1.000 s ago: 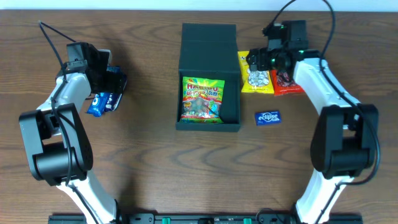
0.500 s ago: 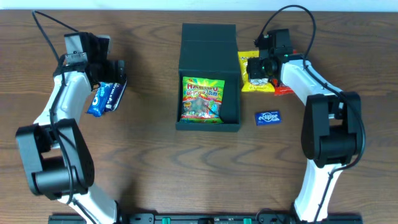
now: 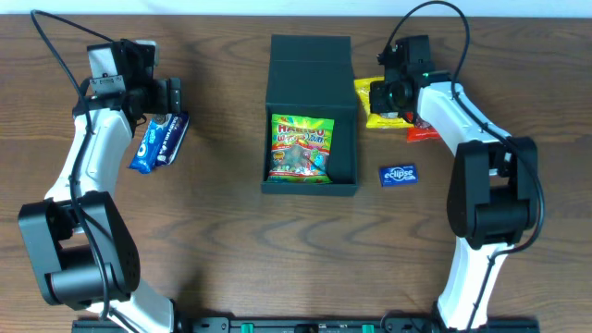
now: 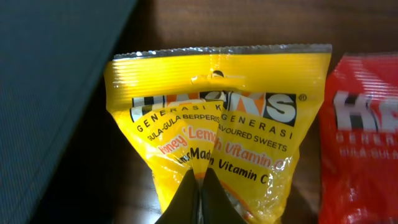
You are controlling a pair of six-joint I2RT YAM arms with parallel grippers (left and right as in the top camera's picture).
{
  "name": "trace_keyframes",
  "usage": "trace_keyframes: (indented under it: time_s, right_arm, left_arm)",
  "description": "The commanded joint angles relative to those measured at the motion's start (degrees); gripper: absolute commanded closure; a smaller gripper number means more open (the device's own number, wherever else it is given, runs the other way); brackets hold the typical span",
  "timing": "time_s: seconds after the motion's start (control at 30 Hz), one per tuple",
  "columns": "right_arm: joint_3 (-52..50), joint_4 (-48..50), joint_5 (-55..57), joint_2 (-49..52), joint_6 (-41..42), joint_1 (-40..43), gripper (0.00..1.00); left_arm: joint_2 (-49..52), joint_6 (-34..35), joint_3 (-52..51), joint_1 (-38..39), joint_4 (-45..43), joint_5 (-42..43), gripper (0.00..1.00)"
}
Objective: Pack container
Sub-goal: 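Carry the yellow Hacks bag with the right gripper into the box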
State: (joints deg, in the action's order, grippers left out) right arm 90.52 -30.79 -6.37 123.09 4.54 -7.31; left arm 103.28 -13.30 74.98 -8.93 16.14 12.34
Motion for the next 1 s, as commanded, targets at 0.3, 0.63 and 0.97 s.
trace_keyframes:
  time_s: [0.3,0.63,0.97]
  right_arm:
    - [10.0,-6.0,-12.4,-12.6,-19.4,-3.5,0.99]
    - [9.7,-15.7,-31.1,-12.2,-46.4,-10.8,0.99]
    - [9.6,-19.2,-24.7,-9.6,-47.9,-16.0,0.99]
  left_arm:
    - [-2.2,0.7,1.4,0.0,-1.9,1.1,0.05]
    - [-2.2,0.5,1.4,0.0,-3.6,1.3,0.05]
    - [-2.2,0.4,1.4,0.0,-3.5,1.3,0.05]
